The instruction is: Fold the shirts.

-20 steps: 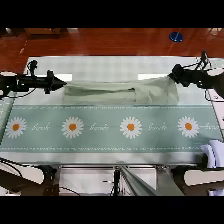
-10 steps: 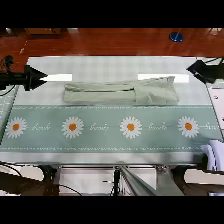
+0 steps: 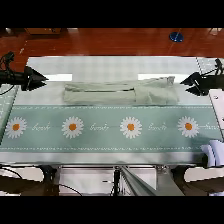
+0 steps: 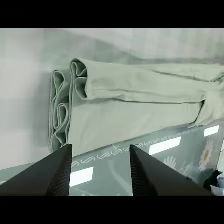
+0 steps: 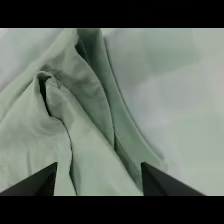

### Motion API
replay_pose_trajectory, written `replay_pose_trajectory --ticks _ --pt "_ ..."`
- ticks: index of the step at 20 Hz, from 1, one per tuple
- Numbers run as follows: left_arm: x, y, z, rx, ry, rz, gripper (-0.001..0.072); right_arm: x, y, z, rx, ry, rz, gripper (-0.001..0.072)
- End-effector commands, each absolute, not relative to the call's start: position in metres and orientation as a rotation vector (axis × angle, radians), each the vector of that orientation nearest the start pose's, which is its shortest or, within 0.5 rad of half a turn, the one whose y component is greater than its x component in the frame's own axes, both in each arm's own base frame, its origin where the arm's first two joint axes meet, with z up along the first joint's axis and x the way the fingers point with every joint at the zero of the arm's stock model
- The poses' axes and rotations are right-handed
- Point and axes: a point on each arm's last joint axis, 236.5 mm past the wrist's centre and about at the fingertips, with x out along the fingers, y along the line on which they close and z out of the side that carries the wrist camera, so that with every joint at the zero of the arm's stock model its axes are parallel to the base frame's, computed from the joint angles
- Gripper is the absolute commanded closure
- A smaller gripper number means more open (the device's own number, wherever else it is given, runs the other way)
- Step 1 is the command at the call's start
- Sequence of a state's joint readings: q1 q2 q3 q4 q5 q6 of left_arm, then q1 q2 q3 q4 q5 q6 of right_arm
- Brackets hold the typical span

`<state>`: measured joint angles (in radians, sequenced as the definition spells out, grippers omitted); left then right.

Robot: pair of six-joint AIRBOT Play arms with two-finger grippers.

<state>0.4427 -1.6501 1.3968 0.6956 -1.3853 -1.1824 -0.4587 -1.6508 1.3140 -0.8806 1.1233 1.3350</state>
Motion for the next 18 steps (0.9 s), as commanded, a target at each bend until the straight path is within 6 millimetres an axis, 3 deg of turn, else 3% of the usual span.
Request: replay_pose_trajectory --ticks 1,6,7,9,10,13,15,18 --pt "0.442 -0.004 0.012 -0.749 1.215 -0.456 0.0272 0.461 -0.047 -0.074 0.805 1.223 0.093 0.0129" --pt "0.442 -0.014 0.012 -0.738 1.224 -0.473 0.0272 0.472 0.0 -0.111 0.806 1.283 0.106 0.0137" --pt "0.442 -0.014 0.012 -0.738 1.224 -0.473 0.0272 0.474 0.01 -0.112 0.791 1.283 0.124 0.0179" --pt "0.442 -0.014 0.012 -0.738 1.224 -0.474 0.0272 0.478 0.023 -0.109 0.749 1.275 0.157 0.0552" --pt "0.441 -0.015 0.012 -0.74 1.228 -0.475 0.0272 0.482 0.028 -0.104 0.757 1.267 0.171 0.068" --pt "0.438 -0.017 0.013 -0.754 1.243 -0.478 0.0273 0.488 0.033 -0.07 0.73 1.214 0.245 0.068" --pt "0.435 -0.024 0.015 -0.758 1.261 -0.496 0.043 0.485 0.032 -0.038 0.707 1.187 0.279 0.0681" --pt "0.433 -0.056 0.022 -0.752 1.277 -0.573 0.049 0.472 0.028 0.013 0.675 1.138 0.317 0.0681"
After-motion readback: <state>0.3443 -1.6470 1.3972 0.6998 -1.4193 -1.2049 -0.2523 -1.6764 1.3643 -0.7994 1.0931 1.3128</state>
